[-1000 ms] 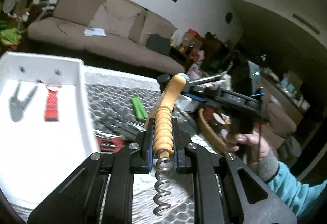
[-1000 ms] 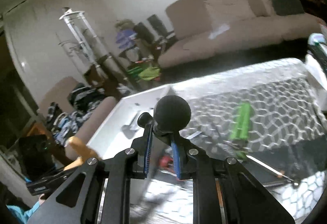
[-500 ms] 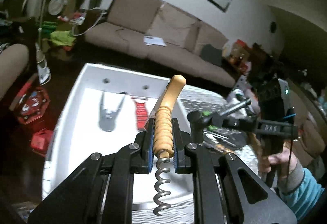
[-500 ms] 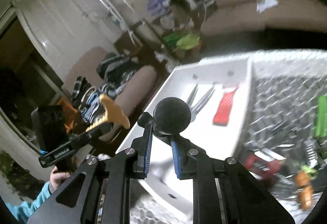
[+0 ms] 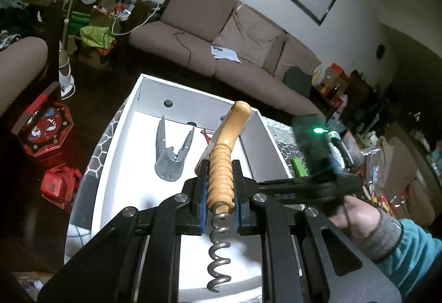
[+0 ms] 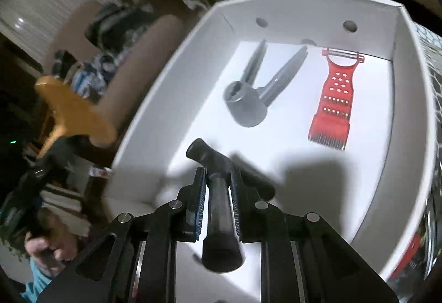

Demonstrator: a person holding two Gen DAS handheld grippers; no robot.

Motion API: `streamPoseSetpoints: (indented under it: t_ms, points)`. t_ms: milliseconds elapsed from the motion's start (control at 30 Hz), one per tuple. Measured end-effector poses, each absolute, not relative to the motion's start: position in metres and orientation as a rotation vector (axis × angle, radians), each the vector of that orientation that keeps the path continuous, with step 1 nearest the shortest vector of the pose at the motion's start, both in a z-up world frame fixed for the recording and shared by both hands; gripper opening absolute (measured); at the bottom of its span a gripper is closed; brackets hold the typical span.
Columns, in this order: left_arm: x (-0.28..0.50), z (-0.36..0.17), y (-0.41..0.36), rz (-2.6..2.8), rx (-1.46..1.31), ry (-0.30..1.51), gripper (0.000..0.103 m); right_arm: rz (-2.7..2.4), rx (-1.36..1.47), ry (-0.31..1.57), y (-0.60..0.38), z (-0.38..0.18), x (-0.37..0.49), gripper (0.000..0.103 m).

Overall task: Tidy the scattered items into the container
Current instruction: 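Carry the wooden corkscrew over the box with the left tool while the right tool drops the T-handle tool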

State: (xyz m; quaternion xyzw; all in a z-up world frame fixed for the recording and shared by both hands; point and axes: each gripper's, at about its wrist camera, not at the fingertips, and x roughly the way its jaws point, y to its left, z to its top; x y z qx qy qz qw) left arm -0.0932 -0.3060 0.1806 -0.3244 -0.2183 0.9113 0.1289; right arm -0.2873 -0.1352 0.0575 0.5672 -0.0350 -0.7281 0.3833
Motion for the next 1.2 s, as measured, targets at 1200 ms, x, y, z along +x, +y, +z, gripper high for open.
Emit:
streamPoseSetpoints:
  t_ms: [1200]
  points:
    - [-0.21,0.101,-0.281,2.772,-1.567,-0.453,0.013,-1.949,1.303,-0.054,-0.096,0.103,-0.294,0.02]
